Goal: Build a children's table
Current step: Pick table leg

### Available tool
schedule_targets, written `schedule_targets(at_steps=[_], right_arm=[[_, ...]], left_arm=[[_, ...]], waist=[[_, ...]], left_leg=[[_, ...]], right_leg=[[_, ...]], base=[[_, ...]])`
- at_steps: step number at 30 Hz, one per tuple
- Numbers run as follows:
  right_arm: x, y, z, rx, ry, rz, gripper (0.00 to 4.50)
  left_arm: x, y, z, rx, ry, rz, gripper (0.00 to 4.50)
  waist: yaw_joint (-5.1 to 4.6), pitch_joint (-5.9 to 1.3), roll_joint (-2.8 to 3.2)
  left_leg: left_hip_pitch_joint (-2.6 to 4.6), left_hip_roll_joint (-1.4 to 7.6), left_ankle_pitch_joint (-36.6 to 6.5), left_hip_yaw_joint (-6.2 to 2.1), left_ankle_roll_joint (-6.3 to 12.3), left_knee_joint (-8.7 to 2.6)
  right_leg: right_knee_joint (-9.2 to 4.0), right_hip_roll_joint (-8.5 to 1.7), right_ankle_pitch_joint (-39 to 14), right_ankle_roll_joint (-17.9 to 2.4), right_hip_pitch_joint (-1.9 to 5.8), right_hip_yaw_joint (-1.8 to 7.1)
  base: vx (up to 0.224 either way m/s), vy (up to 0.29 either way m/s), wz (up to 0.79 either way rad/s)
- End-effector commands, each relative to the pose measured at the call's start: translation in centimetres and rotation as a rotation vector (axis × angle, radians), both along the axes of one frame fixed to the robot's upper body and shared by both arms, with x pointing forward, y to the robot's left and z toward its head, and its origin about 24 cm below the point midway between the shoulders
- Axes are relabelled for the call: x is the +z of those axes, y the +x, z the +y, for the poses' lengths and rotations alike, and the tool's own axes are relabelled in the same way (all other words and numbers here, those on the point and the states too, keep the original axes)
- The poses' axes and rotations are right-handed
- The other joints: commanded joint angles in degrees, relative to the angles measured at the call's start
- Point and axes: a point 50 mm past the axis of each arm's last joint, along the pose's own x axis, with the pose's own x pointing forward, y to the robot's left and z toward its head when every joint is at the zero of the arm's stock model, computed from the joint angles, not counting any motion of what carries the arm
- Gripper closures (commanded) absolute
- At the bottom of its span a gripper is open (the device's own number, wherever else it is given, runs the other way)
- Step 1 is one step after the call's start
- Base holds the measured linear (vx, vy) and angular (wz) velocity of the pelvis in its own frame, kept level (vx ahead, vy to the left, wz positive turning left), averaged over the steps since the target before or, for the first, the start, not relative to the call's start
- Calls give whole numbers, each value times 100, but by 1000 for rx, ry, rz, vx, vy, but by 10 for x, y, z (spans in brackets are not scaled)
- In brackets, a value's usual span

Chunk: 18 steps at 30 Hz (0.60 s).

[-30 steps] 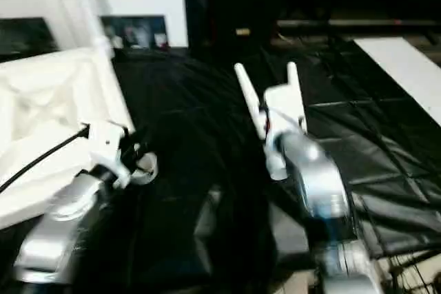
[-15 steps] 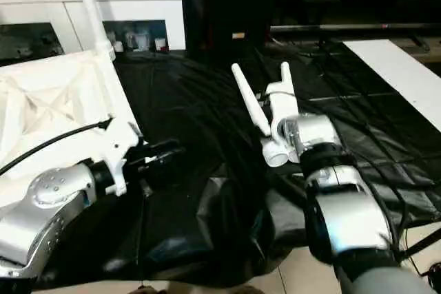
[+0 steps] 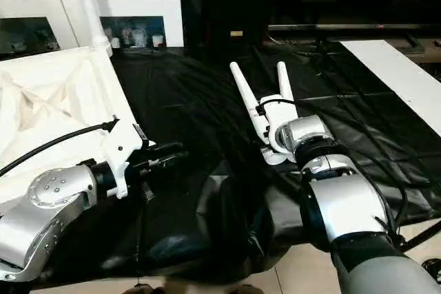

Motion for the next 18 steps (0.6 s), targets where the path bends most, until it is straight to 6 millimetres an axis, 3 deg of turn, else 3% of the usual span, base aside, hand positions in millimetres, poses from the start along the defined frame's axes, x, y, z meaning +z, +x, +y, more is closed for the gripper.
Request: schedule_targets(at_steps=[1, 10, 18], right_arm=[[5, 3, 1, 10, 4, -8, 117], [-1, -1, -2, 8, -3, 15, 179], [5, 3, 0, 7, 30, -15, 181]], left_arm=[[0, -3, -4, -11, 7, -1, 347], [0, -2, -5, -1, 16, -8, 347], [0, -1, -4, 6, 11, -9, 347]], waist=[[24, -383, -15], [34, -398, -30], [38, -413, -28]], left_leg=[[178, 315, -2815, -104, -317, -486], [148, 336, -2503, -70, -280, -484], [150, 343, -2374, -51, -253, -484]], right_leg=[[-535, -293, -2780, -1014, 99, 137], [-497, -282, -2592, -1059, 129, 124], [-468, -273, -2328, -1139, 141, 132]], base=[[0, 0, 0], [0, 0, 0], [0, 0, 0]])
